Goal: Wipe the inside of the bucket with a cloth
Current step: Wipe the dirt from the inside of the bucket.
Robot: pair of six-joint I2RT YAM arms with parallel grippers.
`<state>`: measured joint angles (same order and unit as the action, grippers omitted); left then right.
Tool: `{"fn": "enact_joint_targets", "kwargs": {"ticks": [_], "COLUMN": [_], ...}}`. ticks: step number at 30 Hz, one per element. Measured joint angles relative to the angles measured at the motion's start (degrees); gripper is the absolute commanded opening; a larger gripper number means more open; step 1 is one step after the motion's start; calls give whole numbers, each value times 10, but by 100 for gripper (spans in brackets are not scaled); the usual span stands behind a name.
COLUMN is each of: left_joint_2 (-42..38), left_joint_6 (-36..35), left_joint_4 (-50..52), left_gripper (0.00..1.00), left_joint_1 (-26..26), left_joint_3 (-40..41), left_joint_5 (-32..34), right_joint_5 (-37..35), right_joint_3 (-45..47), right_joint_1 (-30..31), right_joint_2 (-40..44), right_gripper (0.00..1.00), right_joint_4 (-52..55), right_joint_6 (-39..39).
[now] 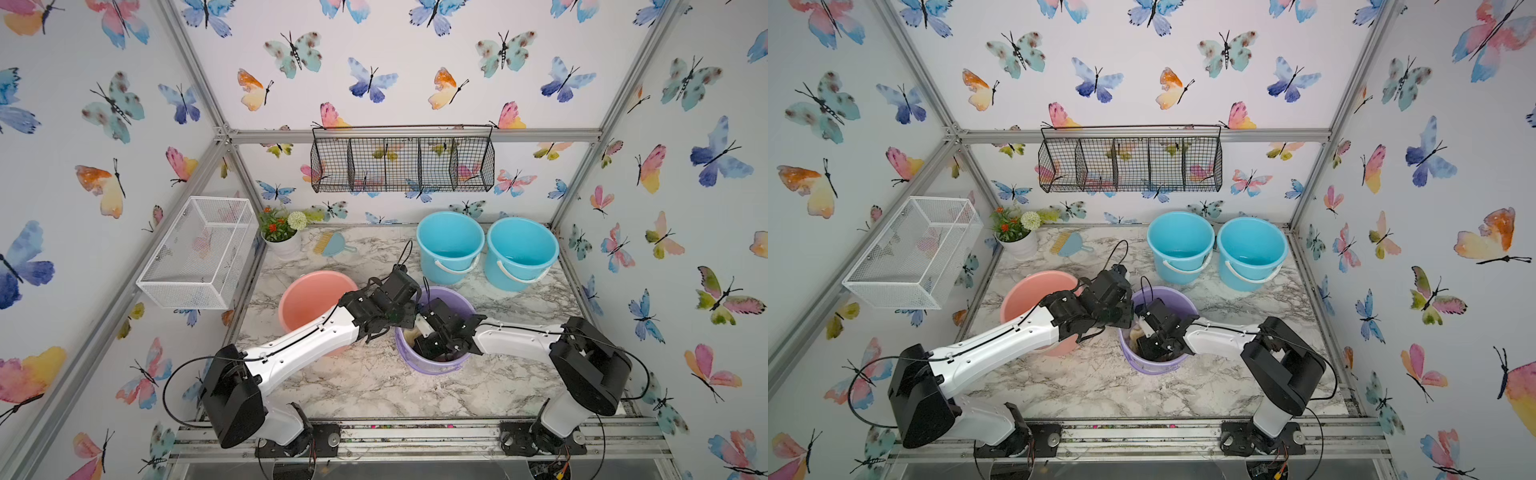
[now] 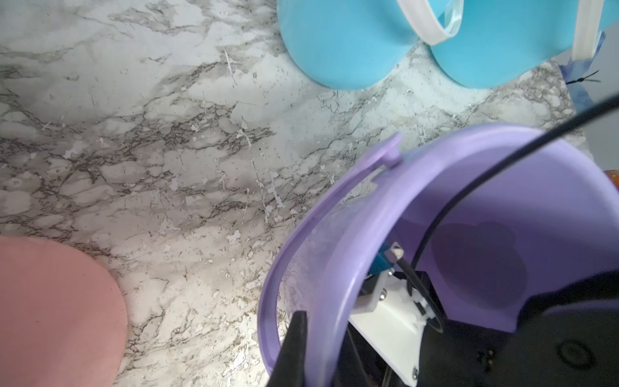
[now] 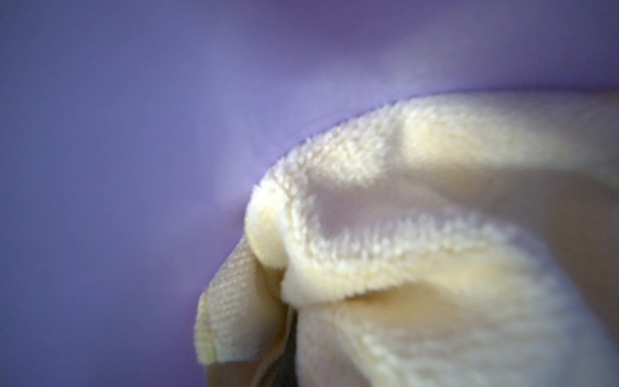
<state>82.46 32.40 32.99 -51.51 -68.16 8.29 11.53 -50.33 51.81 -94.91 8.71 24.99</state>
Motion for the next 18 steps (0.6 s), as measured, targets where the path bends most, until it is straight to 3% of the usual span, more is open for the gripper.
{"fn": "enact_joint_targets", "kwargs": {"ticks": [9,18], "left_joint_2": [0,0], "left_joint_6": [0,2], "left_joint_4": [-24,-28], "left_gripper": [0,0], "left_joint_1": [1,2], "left_joint_3": [-2,-2], "left_joint_5": [18,21], "right_joint_5": [-225,-406], "right_joint_3": [10,-38], "right_joint_1": [5,10], "right_joint_2": [0,-26], "right_gripper": [2,2], "right_joint_4": [-80,0], "right_joint_6": [-49,-101]}}
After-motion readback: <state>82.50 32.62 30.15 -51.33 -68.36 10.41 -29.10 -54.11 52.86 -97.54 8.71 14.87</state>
